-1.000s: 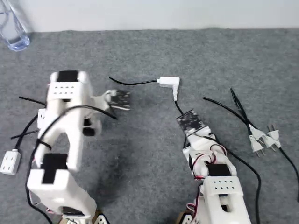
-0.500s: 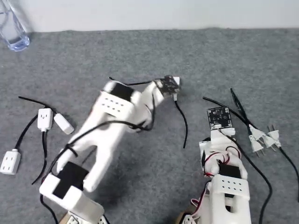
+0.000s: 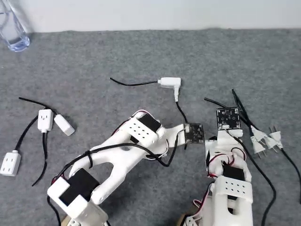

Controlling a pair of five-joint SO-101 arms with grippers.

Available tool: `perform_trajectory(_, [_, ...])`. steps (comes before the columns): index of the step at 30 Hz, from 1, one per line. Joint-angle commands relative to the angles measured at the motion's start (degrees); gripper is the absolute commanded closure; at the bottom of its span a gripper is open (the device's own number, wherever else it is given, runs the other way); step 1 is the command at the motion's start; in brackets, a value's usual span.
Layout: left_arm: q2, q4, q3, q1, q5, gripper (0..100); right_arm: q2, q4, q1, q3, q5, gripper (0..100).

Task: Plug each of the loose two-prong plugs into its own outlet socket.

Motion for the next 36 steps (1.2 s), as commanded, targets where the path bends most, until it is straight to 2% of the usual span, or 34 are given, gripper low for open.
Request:
perform_trajectory(1, [-2.29, -1.14, 0.84, 0.53, -2.11, 99, -0.57, -1.19, 0.31, -2.64, -0.35, 81.0])
perform_trajectory(4, [-2.29, -2.37, 2.77, 0.44, -2.11, 97, -0.57, -1.19, 0.22, -2.64, -0.35, 80.9])
perform_trajectory(9, [-2.29, -2.64, 3.38, 0.26, -1.85, 76, -0.48, -1.19, 0.22, -2.64, -0.35, 80.9])
perform_trajectory(11, [-2.55, -2.64, 3.30, 0.18, -1.85, 72, -0.48, -1.19, 0.22, -2.64, -0.35, 80.9])
perform_trajectory(17, [-2.99, -2.20, 3.30, 0.18, -1.93, 72, -0.48, -1.19, -0.84, -2.46, 0.09, 80.9])
perform_trajectory(21, [-2.99, 1.58, 1.63, 0.35, -1.67, 72, -0.48, -1.19, -1.01, -2.46, 1.05, 80.9])
perform_trajectory(27, [-2.99, 7.82, -0.13, 2.02, 2.37, 72, -0.48, -1.71, -1.01, -2.29, 1.14, 80.9])
perform_trajectory(36, [-2.99, 11.08, 0.13, 5.10, 5.45, 74, -0.48, -1.80, -1.01, -2.29, 1.23, 80.9])
